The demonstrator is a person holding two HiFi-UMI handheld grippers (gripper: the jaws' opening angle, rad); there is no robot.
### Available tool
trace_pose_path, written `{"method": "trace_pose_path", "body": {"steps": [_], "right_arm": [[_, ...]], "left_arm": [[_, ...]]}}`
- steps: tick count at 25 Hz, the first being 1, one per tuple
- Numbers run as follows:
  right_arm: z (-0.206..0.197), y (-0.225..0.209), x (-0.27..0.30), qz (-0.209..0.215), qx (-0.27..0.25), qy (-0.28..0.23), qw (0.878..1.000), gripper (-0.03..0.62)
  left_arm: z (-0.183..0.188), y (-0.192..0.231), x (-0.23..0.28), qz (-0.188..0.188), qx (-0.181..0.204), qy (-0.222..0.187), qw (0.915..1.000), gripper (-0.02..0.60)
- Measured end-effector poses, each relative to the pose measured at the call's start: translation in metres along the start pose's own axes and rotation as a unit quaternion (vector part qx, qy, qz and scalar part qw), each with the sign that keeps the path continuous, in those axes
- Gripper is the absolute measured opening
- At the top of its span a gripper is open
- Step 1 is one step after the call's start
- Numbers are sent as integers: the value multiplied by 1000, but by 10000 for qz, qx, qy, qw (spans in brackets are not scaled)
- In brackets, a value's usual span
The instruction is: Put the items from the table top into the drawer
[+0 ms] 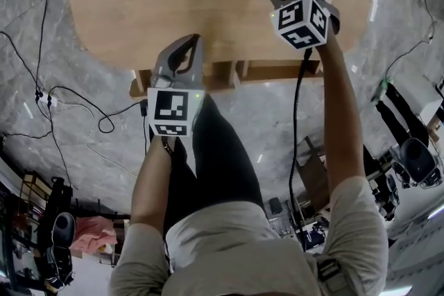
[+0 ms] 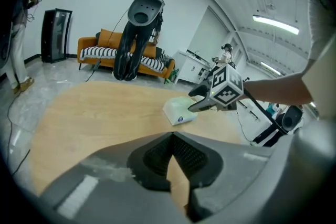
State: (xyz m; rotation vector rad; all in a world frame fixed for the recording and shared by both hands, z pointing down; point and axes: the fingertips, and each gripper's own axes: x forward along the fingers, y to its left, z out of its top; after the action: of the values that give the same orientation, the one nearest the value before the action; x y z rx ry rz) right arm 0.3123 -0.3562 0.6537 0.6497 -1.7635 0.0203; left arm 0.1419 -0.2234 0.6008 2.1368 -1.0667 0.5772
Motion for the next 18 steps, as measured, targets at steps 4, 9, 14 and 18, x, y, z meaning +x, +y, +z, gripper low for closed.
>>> {"method": "trace_pose_path", "body": {"steps": [4, 9, 14, 18], "right_arm": [[-5, -6, 12, 7, -64, 241, 9997, 296], [-4, -3, 7, -41, -120, 225, 9997, 24], [16, 21, -6, -10, -327, -37, 9995, 8], [38, 52, -23, -48, -424, -305, 9986, 8]], "left_arm": [[-6, 1, -5, 3, -62, 31, 10000, 18], [-15, 4, -12, 17, -141, 52, 9999, 18], [-25, 11, -21, 63, -149, 109, 9998, 18], [-32, 14, -38, 130, -178, 96, 9997, 18]]}}
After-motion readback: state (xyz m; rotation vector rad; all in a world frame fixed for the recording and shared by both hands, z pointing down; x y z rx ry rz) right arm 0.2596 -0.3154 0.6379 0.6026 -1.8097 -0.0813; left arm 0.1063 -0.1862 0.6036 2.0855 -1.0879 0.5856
